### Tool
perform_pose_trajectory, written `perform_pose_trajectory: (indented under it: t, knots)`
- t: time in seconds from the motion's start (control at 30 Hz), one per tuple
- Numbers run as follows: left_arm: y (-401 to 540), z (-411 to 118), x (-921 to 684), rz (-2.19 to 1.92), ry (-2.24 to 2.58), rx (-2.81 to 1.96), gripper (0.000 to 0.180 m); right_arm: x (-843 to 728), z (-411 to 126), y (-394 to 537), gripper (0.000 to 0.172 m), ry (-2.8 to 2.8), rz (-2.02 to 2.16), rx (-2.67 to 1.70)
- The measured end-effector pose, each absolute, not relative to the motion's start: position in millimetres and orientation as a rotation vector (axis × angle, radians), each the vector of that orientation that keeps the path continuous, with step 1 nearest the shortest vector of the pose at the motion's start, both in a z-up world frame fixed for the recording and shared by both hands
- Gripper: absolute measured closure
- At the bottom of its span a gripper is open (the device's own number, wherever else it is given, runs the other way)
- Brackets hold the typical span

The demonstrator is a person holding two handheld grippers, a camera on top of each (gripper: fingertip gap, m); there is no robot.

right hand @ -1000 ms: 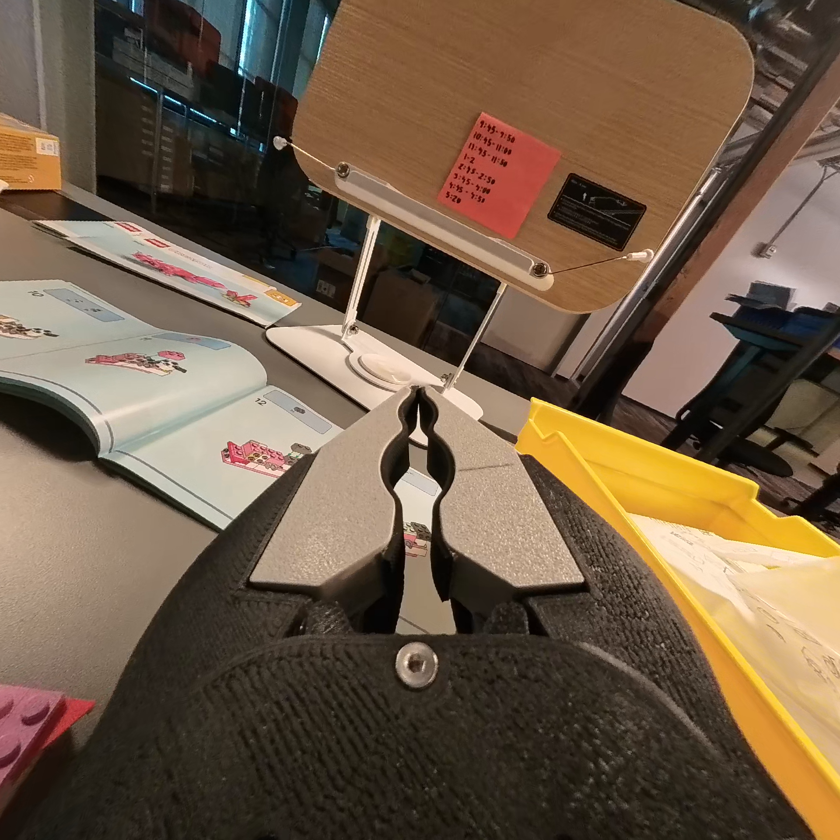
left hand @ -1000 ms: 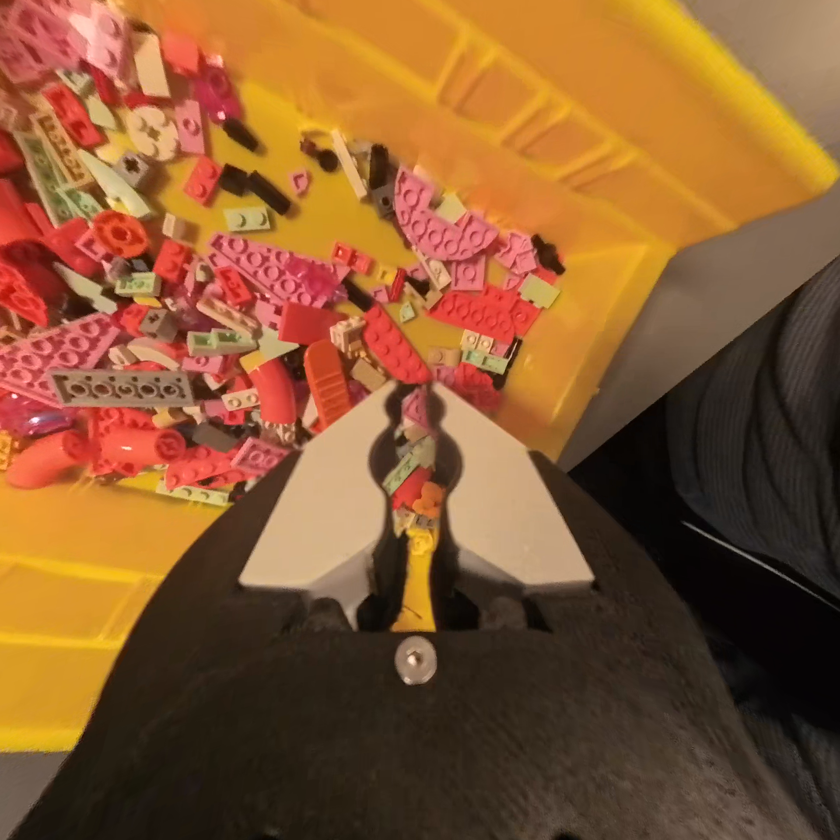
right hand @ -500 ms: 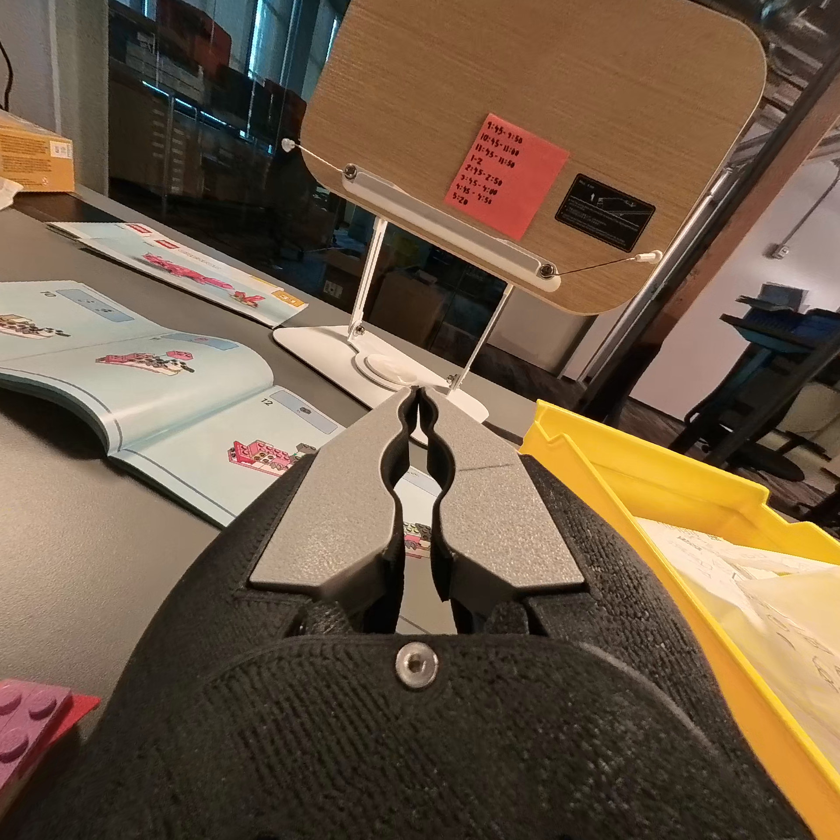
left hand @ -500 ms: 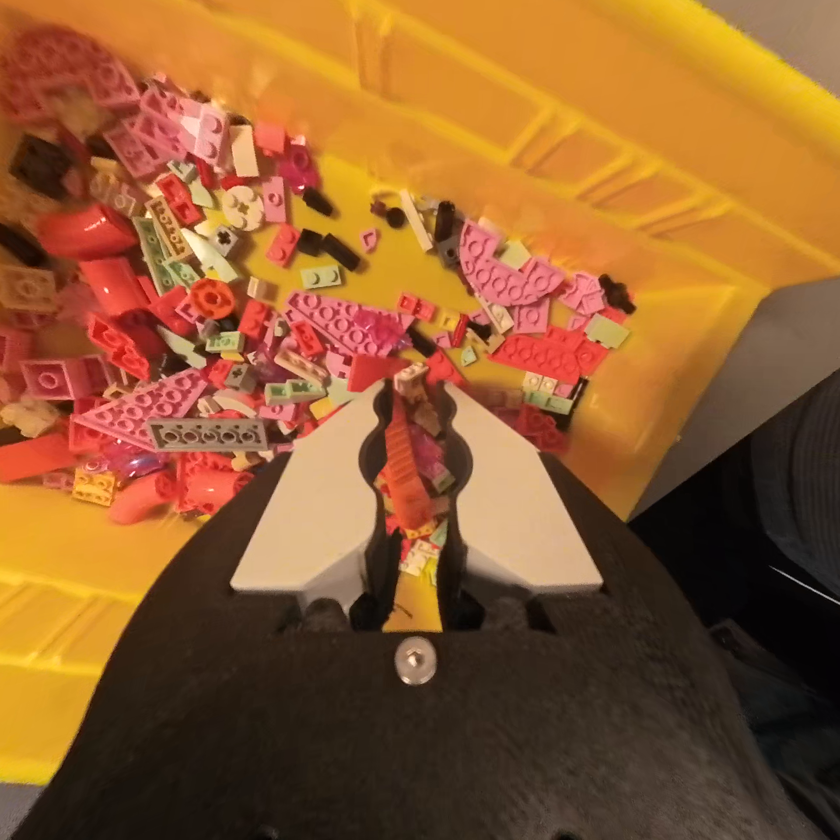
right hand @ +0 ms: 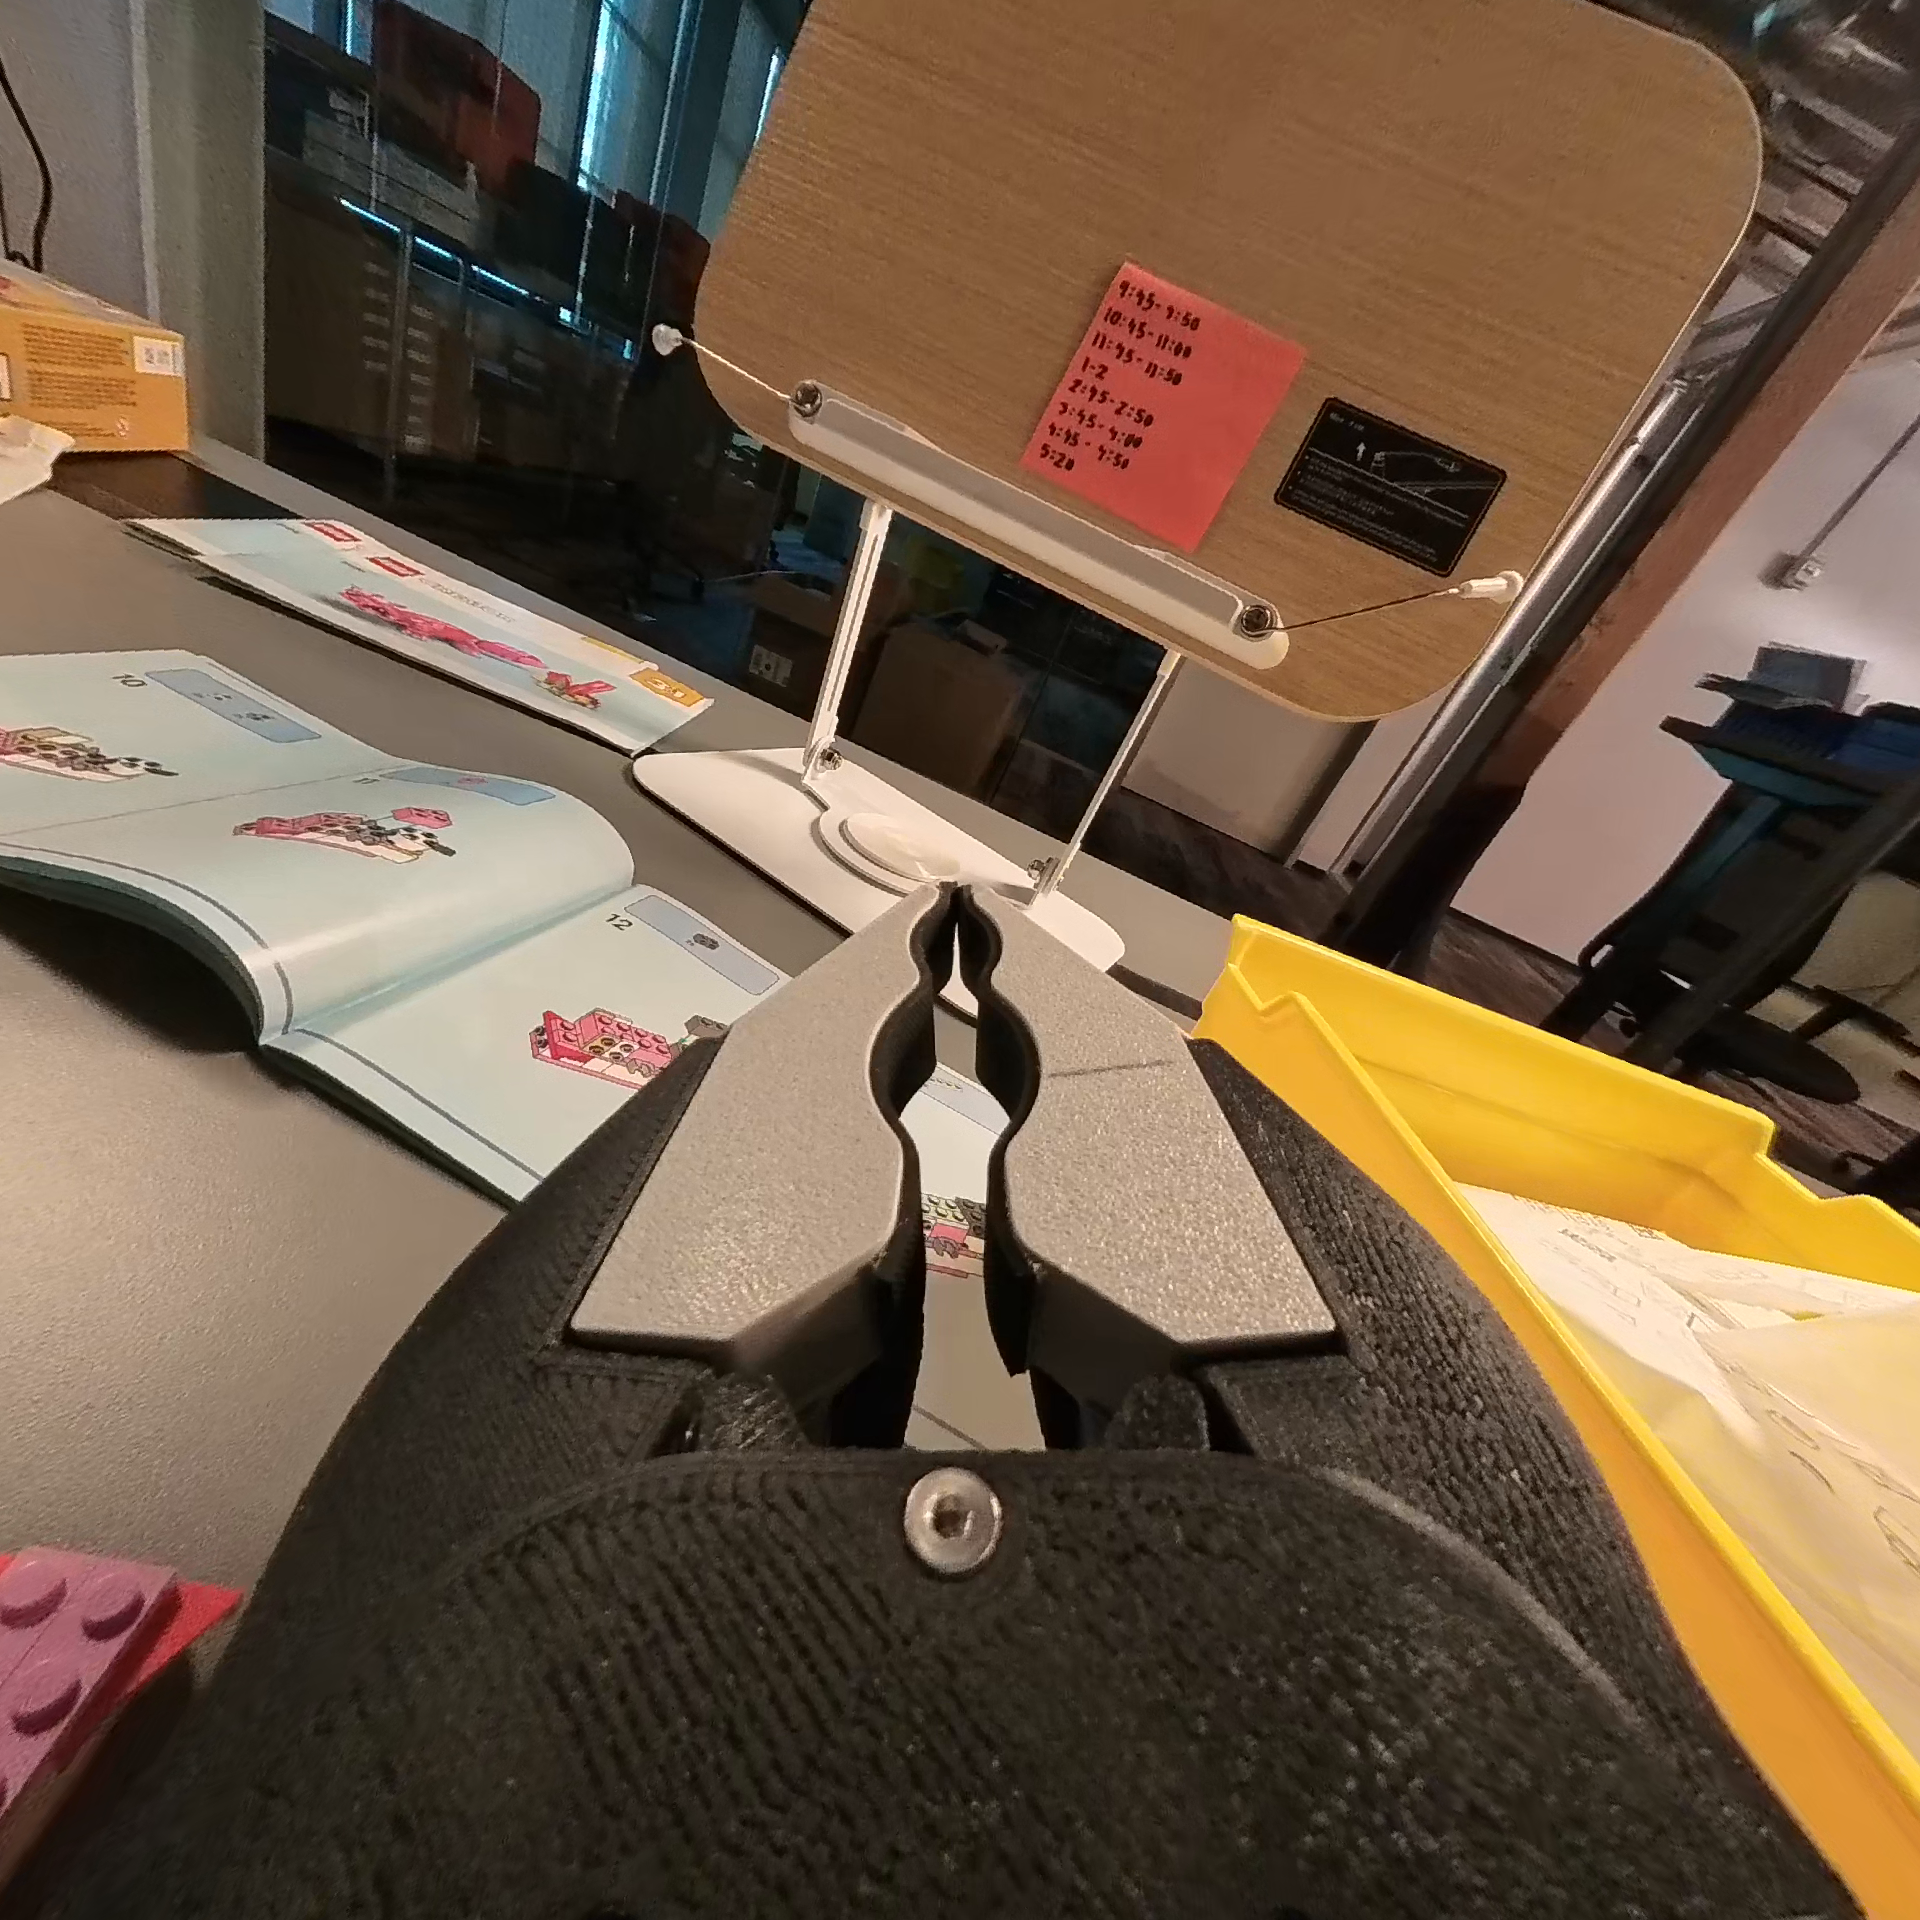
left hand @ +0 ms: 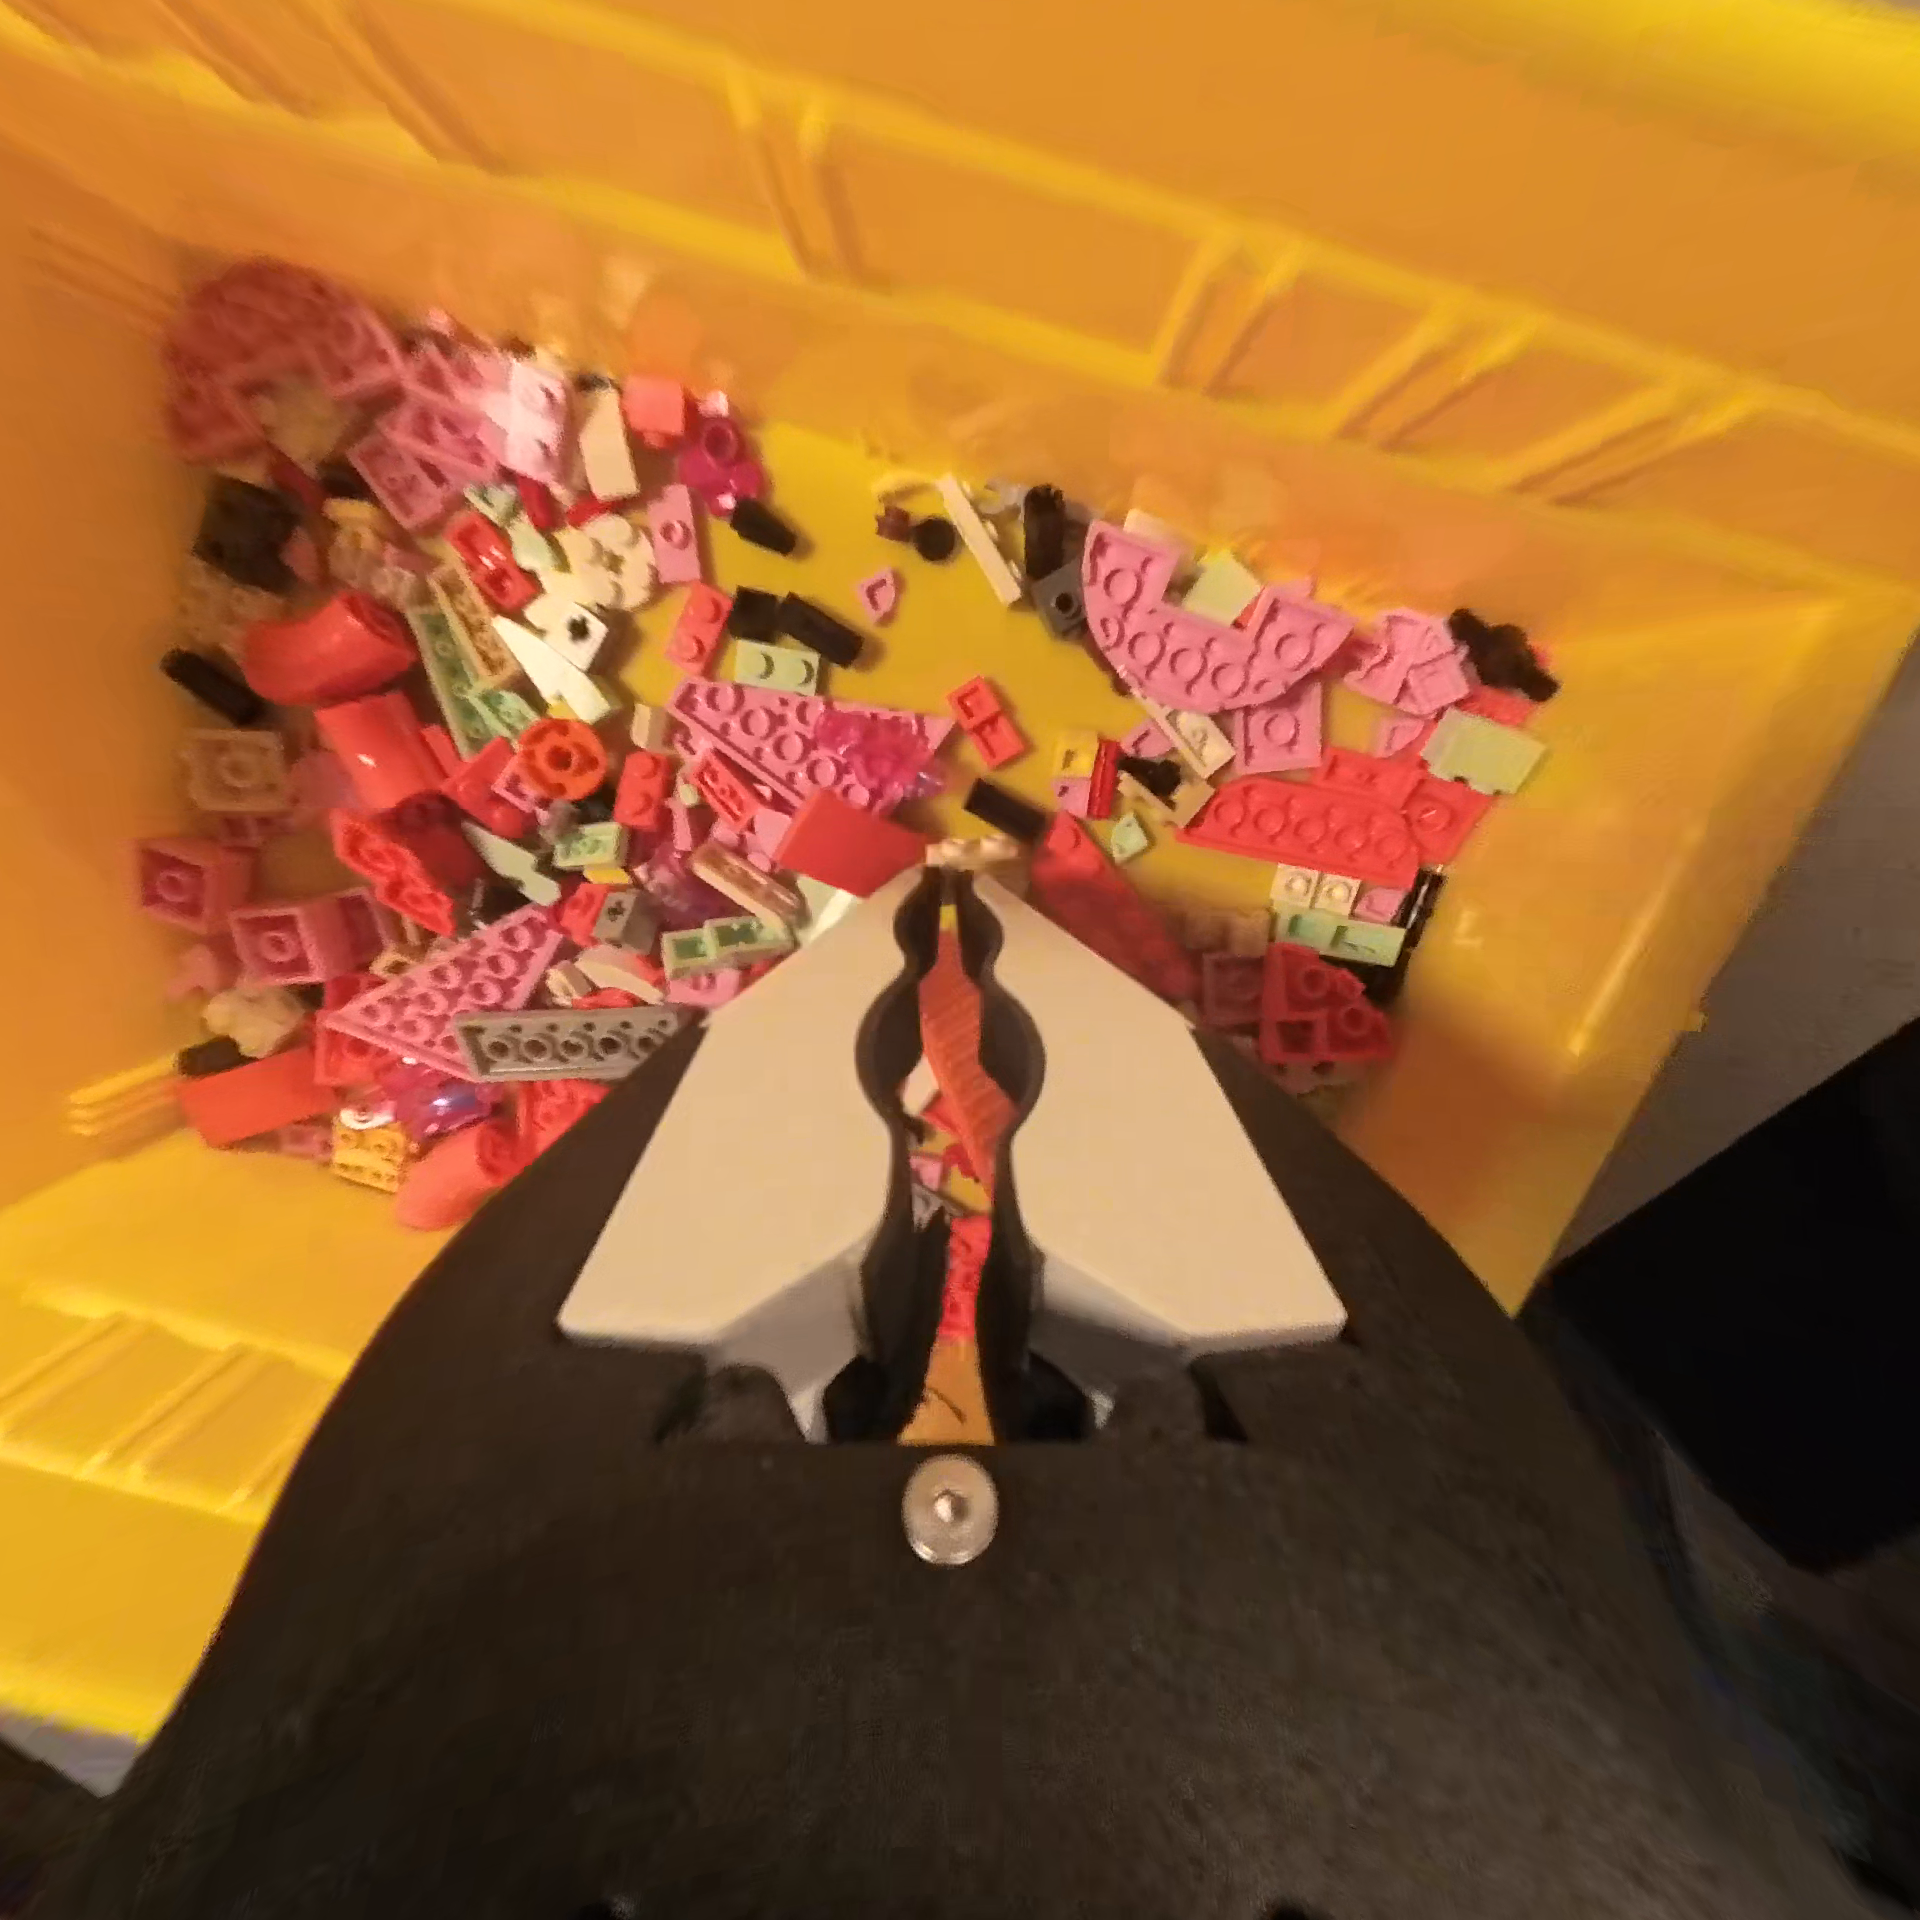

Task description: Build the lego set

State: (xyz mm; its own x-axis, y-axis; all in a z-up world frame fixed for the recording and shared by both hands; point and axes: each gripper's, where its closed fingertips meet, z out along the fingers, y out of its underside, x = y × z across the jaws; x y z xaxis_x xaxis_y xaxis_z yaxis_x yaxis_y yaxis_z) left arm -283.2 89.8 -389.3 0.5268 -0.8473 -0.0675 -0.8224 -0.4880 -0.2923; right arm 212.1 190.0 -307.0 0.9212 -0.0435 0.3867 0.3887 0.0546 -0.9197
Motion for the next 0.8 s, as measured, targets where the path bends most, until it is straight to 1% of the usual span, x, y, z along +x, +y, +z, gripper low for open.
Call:
perform_pose_trajectory:
  t: [0.17, 0.3, 0.4, 0.47, 0.57, 0.6, 0.7, 0.8]
  knots:
    - [102.9, -350.9, -275.5, -0.134, 1.287, -2.223, 0.179, 211.9, -305.9, 189.4, 0.172, -0.280, -0.332, -1.478]
    - [103.8, -341.1, -282.6, -0.103, 1.256, -2.181, 0.179, 211.4, -305.4, 189.1, 0.172, -0.279, -0.327, -1.475]
    - [103.0, -333.1, -276.9, -0.153, 1.222, -2.140, 0.179, 211.0, -305.5, 189.1, 0.172, -0.281, -0.327, -1.476]
    - [103.7, -319.7, -264.9, -0.257, 1.134, -2.106, 0.179, 211.2, -305.5, 189.1, 0.172, -0.281, -0.326, -1.476]
    - [113.6, -297.4, -253.4, -0.434, 0.768, -2.195, 0.179, 211.2, -305.5, 189.1, 0.172, -0.280, -0.326, -1.476]
    - [112.8, -292.1, -245.8, -0.551, 0.664, -2.223, 0.179, 211.2, -305.4, 189.1, 0.172, -0.280, -0.326, -1.475]
    - [110.2, -266.1, -217.5, -0.927, 0.534, -2.130, 0.179, 210.6, -305.3, 189.1, 0.172, -0.281, -0.322, -1.475]
    - [110.3, -257.5, -200.2, -1.073, 0.510, -2.085, 0.179, 210.5, -305.0, 189.0, 0.172, -0.280, -0.317, -1.474]
